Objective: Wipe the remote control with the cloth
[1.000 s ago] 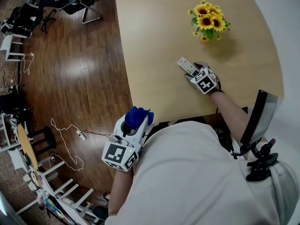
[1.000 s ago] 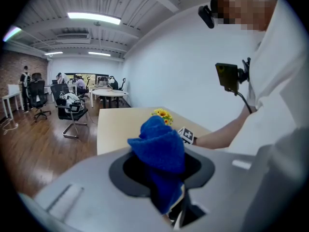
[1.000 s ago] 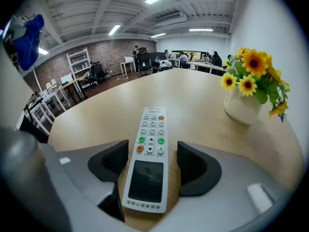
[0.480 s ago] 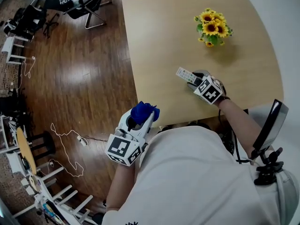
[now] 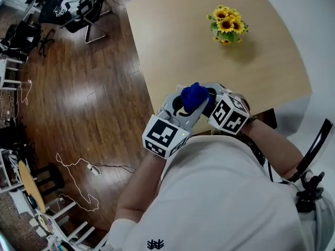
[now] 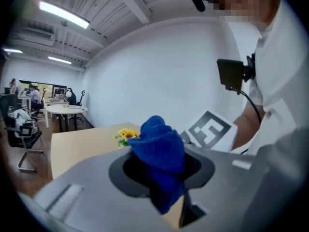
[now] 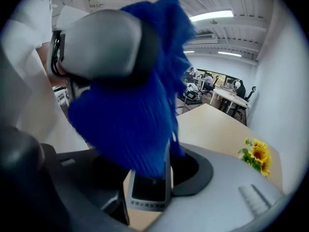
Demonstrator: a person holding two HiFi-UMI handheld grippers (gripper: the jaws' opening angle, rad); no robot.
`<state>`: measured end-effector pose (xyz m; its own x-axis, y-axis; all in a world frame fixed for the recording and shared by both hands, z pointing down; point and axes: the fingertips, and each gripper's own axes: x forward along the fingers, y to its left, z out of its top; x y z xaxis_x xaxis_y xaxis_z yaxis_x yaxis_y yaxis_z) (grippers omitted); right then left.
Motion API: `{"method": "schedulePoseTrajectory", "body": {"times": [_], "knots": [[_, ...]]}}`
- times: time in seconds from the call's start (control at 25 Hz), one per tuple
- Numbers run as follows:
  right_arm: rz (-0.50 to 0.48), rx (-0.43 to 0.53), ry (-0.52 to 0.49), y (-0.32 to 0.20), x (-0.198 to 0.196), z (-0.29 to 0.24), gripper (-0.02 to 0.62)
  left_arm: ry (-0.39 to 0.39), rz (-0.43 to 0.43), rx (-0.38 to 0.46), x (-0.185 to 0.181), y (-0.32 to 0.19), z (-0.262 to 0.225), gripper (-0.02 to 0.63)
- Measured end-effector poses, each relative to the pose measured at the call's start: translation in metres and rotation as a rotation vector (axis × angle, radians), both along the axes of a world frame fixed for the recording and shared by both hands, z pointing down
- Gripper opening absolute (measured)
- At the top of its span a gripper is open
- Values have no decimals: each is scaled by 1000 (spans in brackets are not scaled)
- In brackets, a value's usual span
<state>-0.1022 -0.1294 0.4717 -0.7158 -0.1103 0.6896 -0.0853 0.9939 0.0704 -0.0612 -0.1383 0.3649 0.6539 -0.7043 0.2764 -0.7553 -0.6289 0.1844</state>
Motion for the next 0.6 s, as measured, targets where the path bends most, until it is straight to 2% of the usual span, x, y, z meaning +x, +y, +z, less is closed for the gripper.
{"method": "schedulePoseTrajectory", "body": {"times": [0.16, 0.28, 0.6], "knots": [[31, 0, -11, 10, -4, -14, 219, 20, 63, -26, 13, 4, 8, 146], [45, 5, 0, 15, -2, -13, 218, 3, 85, -26, 12, 7, 15, 146], [109, 11, 16, 23, 8, -17, 218, -54, 42, 3, -33, 10, 17, 146]]}}
